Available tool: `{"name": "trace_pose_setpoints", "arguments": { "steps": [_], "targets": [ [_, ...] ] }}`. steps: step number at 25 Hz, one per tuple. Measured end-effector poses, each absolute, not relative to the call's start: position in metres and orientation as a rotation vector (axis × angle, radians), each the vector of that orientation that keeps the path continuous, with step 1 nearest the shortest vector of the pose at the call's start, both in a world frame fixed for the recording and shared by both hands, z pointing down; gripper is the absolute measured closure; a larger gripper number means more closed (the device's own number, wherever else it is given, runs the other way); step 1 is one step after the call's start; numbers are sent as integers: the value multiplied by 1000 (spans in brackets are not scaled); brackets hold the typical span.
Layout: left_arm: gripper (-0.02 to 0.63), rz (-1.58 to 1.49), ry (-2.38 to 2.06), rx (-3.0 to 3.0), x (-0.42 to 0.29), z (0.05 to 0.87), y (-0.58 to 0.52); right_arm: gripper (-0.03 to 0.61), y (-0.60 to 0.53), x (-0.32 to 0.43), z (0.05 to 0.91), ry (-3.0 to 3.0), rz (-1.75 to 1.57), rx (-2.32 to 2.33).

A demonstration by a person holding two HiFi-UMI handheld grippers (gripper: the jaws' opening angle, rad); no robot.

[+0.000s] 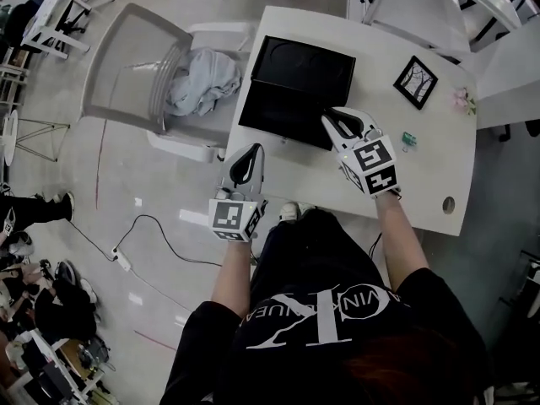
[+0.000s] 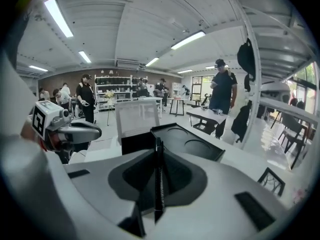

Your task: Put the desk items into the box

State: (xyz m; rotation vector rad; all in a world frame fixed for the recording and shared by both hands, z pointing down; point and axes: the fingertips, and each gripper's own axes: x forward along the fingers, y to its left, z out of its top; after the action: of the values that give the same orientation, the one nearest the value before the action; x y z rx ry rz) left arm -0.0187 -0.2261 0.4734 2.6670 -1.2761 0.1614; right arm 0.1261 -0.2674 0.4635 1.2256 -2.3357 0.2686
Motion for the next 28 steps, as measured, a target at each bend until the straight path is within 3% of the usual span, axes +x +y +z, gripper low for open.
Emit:
{"name": "trace_pose_setpoints", "arguments": {
  "steps": [28],
  "targets": [
    [604,163,-1458,2549,-84,481,-248,511,-309,30,494,-2356,260,861]
  ]
}}
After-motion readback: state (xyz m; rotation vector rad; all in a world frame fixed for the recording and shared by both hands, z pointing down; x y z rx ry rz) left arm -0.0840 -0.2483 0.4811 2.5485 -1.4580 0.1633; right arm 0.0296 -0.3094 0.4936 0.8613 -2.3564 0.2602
